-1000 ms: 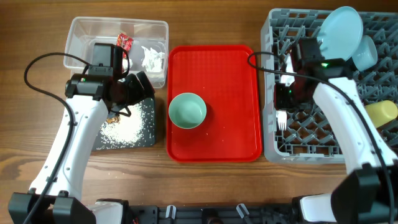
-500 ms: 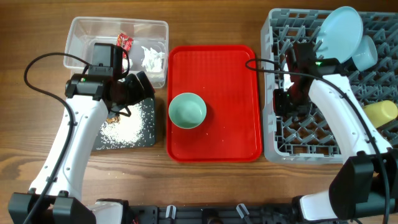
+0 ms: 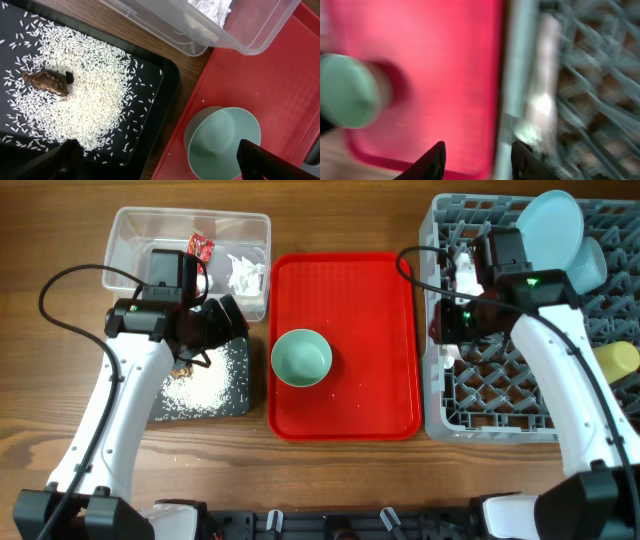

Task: Sort waste into correct bins and load items into the dishwasher rack
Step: 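Grasp the green bowl rim with the right gripper, then carry the green bowl right and set it in the dish rack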

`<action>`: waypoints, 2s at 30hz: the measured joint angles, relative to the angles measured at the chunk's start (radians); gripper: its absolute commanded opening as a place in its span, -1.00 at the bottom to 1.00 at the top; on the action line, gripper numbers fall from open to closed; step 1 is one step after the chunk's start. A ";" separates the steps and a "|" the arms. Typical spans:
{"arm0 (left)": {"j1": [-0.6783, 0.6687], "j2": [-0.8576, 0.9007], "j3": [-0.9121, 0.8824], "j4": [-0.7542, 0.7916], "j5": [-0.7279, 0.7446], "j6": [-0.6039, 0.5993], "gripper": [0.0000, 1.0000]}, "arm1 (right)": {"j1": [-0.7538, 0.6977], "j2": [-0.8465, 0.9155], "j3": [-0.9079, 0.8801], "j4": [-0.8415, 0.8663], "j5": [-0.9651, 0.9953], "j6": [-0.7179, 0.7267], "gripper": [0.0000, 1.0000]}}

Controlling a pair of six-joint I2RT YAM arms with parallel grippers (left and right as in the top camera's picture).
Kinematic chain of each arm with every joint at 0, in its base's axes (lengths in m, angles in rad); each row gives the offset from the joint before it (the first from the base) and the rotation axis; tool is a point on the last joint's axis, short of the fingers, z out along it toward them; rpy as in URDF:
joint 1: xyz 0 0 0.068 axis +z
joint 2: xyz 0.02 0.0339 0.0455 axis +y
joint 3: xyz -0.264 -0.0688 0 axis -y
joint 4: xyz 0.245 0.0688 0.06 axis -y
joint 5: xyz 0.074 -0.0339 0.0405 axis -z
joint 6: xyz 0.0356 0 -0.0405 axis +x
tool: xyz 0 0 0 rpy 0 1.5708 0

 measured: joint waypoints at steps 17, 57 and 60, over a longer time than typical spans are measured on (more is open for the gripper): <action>0.000 0.000 0.000 0.000 0.000 0.000 1.00 | 0.332 0.121 -0.008 0.277 -0.133 0.177 0.58; 0.000 0.000 0.000 0.000 0.000 0.000 0.99 | 0.124 0.013 0.014 0.374 0.312 0.200 -0.91; 0.000 0.000 0.000 0.000 0.000 0.000 0.99 | 0.089 -0.064 0.024 0.432 0.477 0.154 -0.91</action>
